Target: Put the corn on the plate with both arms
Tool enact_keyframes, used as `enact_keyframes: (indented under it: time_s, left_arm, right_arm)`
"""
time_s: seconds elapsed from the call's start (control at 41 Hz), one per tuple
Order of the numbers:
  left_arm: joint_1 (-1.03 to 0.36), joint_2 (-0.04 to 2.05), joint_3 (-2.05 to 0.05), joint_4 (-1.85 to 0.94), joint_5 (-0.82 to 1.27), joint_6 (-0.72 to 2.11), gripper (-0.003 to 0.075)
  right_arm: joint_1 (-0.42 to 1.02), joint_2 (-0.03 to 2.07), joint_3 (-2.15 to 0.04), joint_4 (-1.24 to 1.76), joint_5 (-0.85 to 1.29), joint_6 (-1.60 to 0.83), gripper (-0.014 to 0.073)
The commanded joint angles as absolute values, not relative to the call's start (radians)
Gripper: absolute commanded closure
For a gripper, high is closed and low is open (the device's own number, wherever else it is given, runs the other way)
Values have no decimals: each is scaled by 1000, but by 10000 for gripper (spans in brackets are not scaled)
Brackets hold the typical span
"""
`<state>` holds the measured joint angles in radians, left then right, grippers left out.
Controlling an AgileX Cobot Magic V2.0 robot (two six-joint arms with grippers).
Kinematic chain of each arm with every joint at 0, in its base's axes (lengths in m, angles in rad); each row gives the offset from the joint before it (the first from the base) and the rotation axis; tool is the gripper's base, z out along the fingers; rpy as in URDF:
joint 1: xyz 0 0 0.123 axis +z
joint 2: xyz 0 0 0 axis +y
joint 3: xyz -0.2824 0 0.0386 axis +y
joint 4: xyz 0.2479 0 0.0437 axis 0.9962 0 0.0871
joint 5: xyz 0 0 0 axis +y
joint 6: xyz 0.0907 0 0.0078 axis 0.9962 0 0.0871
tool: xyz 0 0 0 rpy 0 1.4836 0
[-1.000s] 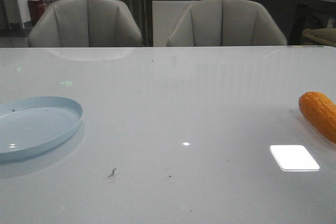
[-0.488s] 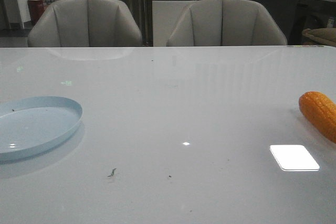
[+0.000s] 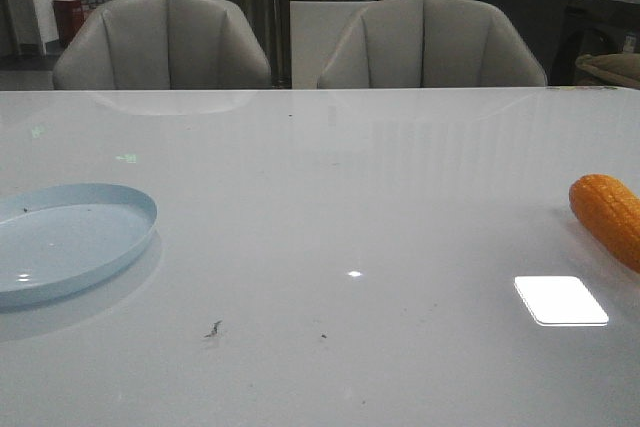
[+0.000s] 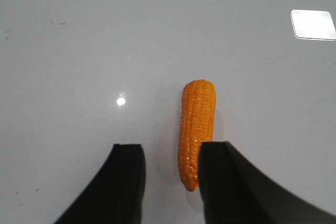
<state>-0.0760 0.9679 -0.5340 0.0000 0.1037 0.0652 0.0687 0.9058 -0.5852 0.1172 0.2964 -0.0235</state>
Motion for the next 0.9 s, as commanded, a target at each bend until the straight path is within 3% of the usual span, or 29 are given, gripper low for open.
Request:
enact_keyframes:
  time_s: [0.0, 0.366, 0.707, 0.878]
  left_arm:
    - [-82, 973, -564, -16, 12, 57, 263]
    - [-78, 1047, -611, -82, 0, 57, 262]
    - [-8, 1291, -992, -146, 434, 57, 262]
    - [-2, 1462, -1111, -146, 535, 57, 262]
  right_arm:
    - [71, 898, -621, 120, 232, -26, 175]
    - [71, 898, -621, 120, 232, -26, 175]
    - [71, 898, -621, 120, 236, -26, 175]
    - [71, 898, -621, 120, 244, -26, 175]
